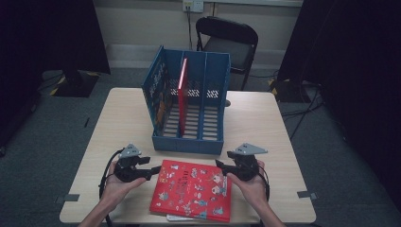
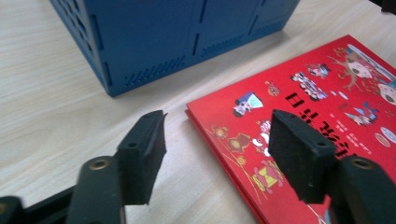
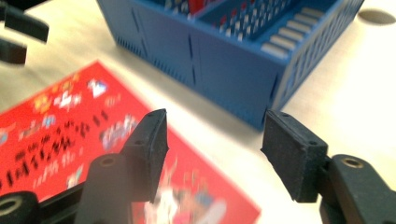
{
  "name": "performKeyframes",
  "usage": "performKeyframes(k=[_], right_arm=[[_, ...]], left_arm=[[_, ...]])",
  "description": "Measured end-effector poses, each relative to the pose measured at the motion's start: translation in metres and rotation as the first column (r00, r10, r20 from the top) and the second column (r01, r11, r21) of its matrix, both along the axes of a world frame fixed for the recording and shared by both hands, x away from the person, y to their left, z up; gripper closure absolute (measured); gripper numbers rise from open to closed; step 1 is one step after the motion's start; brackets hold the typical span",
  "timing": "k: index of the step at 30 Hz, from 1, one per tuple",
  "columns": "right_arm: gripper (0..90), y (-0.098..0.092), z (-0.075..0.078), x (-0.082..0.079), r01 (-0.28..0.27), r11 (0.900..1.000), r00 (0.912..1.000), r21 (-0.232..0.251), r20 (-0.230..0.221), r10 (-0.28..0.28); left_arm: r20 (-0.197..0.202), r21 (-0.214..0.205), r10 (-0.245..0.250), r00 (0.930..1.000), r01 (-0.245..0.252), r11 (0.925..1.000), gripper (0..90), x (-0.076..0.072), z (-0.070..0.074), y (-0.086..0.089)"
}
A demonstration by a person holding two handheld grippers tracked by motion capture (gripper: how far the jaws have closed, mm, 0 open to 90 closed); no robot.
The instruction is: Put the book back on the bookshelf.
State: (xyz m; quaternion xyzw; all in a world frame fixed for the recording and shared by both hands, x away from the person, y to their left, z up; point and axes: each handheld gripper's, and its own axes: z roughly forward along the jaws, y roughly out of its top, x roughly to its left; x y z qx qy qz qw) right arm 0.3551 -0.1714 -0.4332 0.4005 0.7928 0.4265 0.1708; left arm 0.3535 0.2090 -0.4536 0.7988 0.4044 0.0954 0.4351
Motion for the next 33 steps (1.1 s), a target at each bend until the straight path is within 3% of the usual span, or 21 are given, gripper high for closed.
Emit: performKeyframes(k=[8, 11, 14, 19, 23, 28, 33], right_arm=[[35.7, -0.016, -0.019, -0.021, 0.004, 1.0000, 0.9983, 0.000, -0.058, -0.004], [34.0, -0.021, -0.026, -0.026, 0.014, 0.9996, 0.9961, 0.025, -0.088, -0.011], [33.3, -0.022, -0.033, -0.030, 0.007, 1.0000, 0.9938, 0.003, -0.111, -0.006], [32.2, -0.018, -0.039, -0.032, -0.004, 1.0000, 0.9908, 0.007, -0.135, 0.005], [29.8, -0.011, -0.041, -0.033, -0.009, 0.9997, 0.9928, -0.025, -0.119, 0.006], [28.9, -0.013, -0.043, -0.031, 0.002, 1.0000, 0.9907, -0.008, -0.136, -0.003], [28.2, -0.013, -0.043, -0.024, -0.012, 0.9998, 0.9918, -0.018, -0.127, 0.009]], left_arm=[[-0.036, 0.040, -0.042, 0.9985, 0.043, 0.9983, 39.6, 0.001, -0.008, -0.014], [-0.049, 0.064, -0.065, 0.9967, 0.068, 0.9956, 39.6, 0.000, -0.012, -0.020], [-0.057, 0.070, -0.076, 0.9955, 0.080, 0.9943, 39.6, 0.001, -0.014, -0.023], [-0.090, 0.092, -0.090, 0.9919, 0.098, 0.9909, 39.2, 0.002, -0.020, -0.027], [-0.095, 0.098, -0.106, 0.9898, 0.115, 0.9885, 39.0, 0.002, -0.021, -0.027], [-0.113, 0.076, -0.114, 0.9871, 0.123, 0.9895, 39.0, 0.003, -0.023, -0.029], [-0.104, 0.093, -0.116, 0.9877, 0.126, 0.9877, 37.5, 0.001, -0.022, -0.031]])
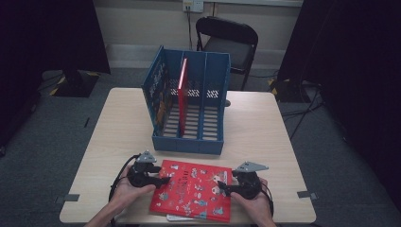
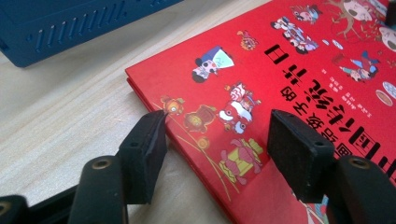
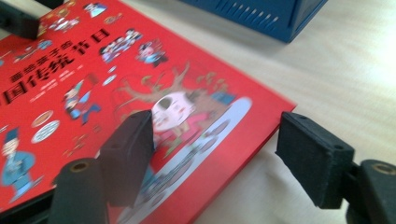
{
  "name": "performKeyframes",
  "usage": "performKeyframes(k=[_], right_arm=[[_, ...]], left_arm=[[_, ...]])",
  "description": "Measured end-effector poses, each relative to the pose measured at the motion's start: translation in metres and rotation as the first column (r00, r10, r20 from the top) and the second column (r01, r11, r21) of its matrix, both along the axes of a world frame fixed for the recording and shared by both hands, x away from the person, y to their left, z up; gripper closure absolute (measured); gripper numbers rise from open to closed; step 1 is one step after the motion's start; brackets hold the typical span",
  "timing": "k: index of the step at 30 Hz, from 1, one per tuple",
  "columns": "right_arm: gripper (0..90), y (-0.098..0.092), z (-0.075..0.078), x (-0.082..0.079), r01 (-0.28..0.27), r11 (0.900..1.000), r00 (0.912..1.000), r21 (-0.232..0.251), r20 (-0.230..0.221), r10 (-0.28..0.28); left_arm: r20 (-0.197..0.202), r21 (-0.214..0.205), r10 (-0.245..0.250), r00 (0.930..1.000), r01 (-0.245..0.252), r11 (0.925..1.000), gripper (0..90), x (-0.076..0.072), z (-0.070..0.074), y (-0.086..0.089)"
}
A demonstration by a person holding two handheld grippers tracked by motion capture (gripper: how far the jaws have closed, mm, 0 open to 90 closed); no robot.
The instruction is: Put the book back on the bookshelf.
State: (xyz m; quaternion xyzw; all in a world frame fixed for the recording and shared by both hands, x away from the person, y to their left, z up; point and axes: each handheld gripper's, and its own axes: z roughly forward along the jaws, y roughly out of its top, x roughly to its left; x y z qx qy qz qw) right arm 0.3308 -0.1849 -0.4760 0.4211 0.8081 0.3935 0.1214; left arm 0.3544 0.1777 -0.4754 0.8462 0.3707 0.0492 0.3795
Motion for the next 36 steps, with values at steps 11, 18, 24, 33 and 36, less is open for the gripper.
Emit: performKeyframes(k=[11, 18, 24, 33, 36], right_arm=[[26.6, -0.001, -0.001, 0.010, -0.002, 1.0000, 0.9999, 0.002, -0.014, 0.002], [26.9, -0.004, 0.002, -0.003, -0.006, 0.9999, 0.9997, -0.014, -0.024, 0.006], [30.4, -0.011, 0.004, -0.016, -0.004, 1.0000, 0.9997, -0.006, -0.024, 0.003], [31.2, 0.005, 0.007, 0.006, -0.057, 0.9984, 0.9977, 0.002, 0.038, 0.057], [31.9, 0.005, 0.003, 0.006, -0.067, 0.9978, 0.9974, 0.003, 0.029, 0.067]], left_arm=[[0.041, 0.010, 0.009, 0.9991, -0.010, 0.9999, 46.7, 0.002, 0.001, -0.003], [0.060, 0.014, 0.018, 0.9981, -0.019, 0.9997, 47.7, 0.007, 0.001, -0.009], [0.041, -0.019, 0.020, 0.9989, -0.019, 0.9996, 57.7, 0.011, 0.000, -0.004], [-0.001, -0.031, 0.046, 0.9989, -0.046, 0.9985, 50.6, 0.001, 0.000, -0.004], [0.005, -0.032, 0.048, 0.9988, -0.048, 0.9983, 51.9, 0.004, -0.001, -0.005]])
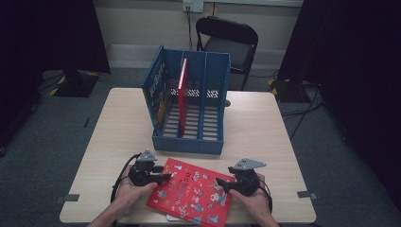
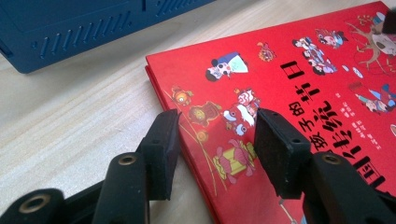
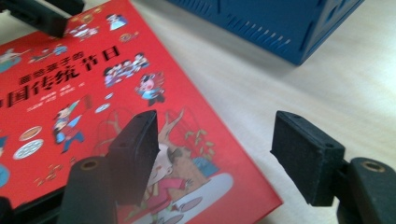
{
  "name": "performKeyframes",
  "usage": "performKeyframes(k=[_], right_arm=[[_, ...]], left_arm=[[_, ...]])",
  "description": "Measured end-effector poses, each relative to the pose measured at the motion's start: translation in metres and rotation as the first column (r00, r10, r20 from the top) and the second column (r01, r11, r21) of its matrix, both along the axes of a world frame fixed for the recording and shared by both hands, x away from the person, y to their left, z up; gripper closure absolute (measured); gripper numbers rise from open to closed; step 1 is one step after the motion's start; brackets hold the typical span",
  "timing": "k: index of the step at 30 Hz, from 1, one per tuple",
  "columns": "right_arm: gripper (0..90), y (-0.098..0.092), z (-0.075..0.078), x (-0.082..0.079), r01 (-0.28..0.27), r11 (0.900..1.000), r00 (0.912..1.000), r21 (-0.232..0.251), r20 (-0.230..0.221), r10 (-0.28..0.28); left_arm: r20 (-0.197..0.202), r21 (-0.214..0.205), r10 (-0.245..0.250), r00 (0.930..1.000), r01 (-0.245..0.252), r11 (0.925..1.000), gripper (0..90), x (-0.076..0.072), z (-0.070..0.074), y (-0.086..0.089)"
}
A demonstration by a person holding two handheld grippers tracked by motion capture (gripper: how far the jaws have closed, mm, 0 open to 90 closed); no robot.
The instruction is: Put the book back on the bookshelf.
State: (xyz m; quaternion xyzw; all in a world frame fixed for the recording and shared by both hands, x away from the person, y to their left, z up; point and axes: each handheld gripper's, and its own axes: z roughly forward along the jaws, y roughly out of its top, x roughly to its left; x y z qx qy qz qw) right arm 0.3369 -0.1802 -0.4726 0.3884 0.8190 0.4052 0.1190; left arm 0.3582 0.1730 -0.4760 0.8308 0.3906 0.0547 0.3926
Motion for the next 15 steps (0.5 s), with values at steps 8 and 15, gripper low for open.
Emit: performKeyframes(k=[8, 15], right_arm=[[44.5, 0.001, 0.000, -0.011, -0.037, 0.9991, 0.9990, -0.018, -0.027, 0.037], [47.3, -0.003, 0.003, -0.027, -0.050, 0.9981, 0.9983, -0.036, -0.032, 0.049]], left_arm=[[0.043, 0.043, -0.012, 0.9990, 0.011, 0.9990, 53.0, 0.005, 0.002, -0.012], [0.044, 0.064, -0.032, 0.9985, 0.029, 0.9975, 54.1, 0.016, 0.004, -0.026]])
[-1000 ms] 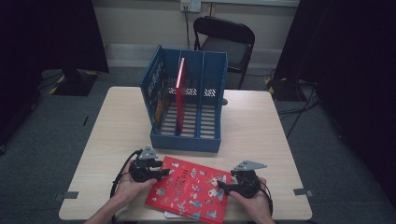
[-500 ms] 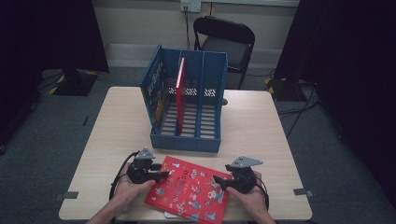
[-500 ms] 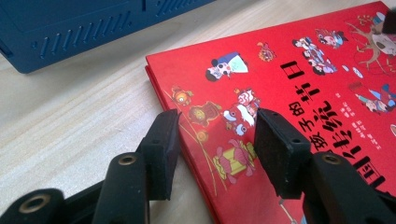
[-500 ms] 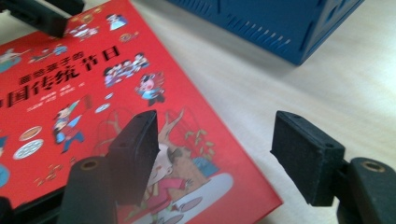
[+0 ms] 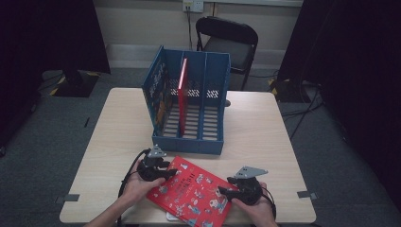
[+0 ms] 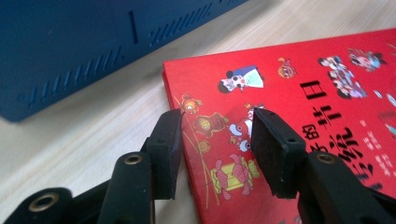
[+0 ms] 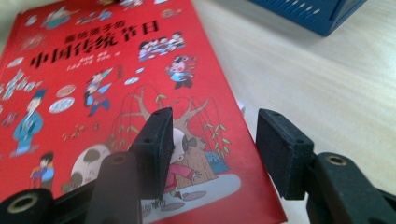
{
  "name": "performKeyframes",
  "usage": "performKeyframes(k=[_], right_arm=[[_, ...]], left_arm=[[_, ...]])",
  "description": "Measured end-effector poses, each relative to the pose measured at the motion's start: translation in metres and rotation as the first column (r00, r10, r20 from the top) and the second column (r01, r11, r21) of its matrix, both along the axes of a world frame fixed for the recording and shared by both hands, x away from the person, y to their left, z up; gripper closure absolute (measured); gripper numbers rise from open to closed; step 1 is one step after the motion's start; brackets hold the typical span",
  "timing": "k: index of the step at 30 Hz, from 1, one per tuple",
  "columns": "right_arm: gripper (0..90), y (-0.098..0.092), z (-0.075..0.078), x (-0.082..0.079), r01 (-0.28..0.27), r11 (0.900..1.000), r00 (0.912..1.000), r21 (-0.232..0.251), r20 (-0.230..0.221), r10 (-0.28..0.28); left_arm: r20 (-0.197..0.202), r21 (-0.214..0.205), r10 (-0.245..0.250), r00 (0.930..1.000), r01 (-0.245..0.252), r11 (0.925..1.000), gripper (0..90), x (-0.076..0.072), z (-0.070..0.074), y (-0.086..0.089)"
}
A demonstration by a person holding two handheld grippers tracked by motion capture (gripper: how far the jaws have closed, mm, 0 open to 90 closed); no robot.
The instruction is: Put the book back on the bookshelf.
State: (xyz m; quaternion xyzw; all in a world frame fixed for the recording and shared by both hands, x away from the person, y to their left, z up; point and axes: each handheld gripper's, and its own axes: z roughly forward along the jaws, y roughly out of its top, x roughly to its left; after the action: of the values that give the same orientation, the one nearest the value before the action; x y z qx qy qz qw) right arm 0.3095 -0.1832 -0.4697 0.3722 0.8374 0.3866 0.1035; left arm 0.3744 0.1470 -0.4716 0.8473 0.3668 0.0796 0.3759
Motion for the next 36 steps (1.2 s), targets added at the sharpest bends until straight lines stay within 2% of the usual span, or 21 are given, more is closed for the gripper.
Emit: performKeyframes(k=[4, 7, 12, 14, 18, 21, 24, 26, 28, 29, 30, 36], right_arm=[[47.7, -0.003, 0.002, -0.010, -0.021, 0.9998, 0.9996, -0.006, -0.017, 0.021], [48.2, 0.000, 0.004, -0.008, -0.032, 0.9995, 0.9993, 0.004, -0.017, 0.032], [52.0, 0.019, 0.014, 0.013, -0.067, 0.9975, 0.9975, 0.024, 0.022, 0.066], [52.2, 0.026, 0.013, 0.023, -0.075, 0.9966, 0.9971, 0.033, 0.014, 0.075], [53.7, 0.038, 0.010, 0.032, -0.100, 0.9946, 0.9950, 0.027, 0.002, 0.100], [52.9, 0.040, 0.006, 0.033, -0.100, 0.9949, 0.9948, 0.016, -0.017, 0.100], [50.6, 0.039, 0.004, 0.033, -0.096, 0.9951, 0.9950, 0.023, -0.024, 0.097], [45.9, 0.039, 0.002, 0.034, -0.087, 0.9960, 0.9954, 0.023, -0.039, 0.087], [46.4, 0.039, 0.001, 0.033, -0.096, 0.9947, 0.9939, 0.037, -0.052, 0.097], [47.1, 0.039, 0.000, 0.033, -0.095, 0.9951, 0.9939, 0.028, -0.053, 0.097], [46.8, 0.040, -0.001, 0.033, -0.099, 0.9949, 0.9934, 0.020, -0.056, 0.100], [48.5, 0.040, -0.001, 0.033, -0.094, 0.9954, 0.9935, 0.014, -0.062, 0.095]], left_arm=[[0.003, 0.001, -0.018, 0.9998, 0.018, 0.9998, 54.5, 0.006, 0.000, -0.008], [0.003, -0.012, -0.024, 0.9997, 0.024, 0.9996, 54.7, 0.009, 0.000, -0.014], [-0.005, -0.037, -0.027, 0.9996, 0.027, 0.9989, 54.8, 0.011, -0.002, -0.014], [-0.023, -0.045, -0.030, 0.9993, 0.029, 0.9986, 54.9, 0.011, -0.002, -0.011], [-0.065, -0.049, -0.026, 0.9975, 0.022, 0.9986, 56.1, 0.002, 0.000, 0.001], [-0.047, -0.030, -0.045, 0.9979, 0.043, 0.9986, 56.9, -0.007, 0.000, 0.009], [-0.052, -0.014, -0.041, 0.9978, 0.041, 0.9991, 56.5, -0.013, 0.002, 0.016], [-0.046, 0.000, -0.031, 0.9985, 0.031, 0.9995, 55.4, -0.018, 0.002, 0.022], [-0.061, -0.004, -0.047, 0.9970, 0.047, 0.9989, 54.5, -0.022, 0.002, 0.026], [-0.048, -0.002, -0.048, 0.9977, 0.048, 0.9988, 53.9, -0.025, 0.002, 0.027], [-0.050, 0.008, -0.059, 0.9970, 0.059, 0.9982, 53.4, -0.028, 0.003, 0.029], [-0.063, -0.004, -0.071, 0.9955, 0.071, 0.9974, 51.3, -0.045, 0.002, 0.039]])
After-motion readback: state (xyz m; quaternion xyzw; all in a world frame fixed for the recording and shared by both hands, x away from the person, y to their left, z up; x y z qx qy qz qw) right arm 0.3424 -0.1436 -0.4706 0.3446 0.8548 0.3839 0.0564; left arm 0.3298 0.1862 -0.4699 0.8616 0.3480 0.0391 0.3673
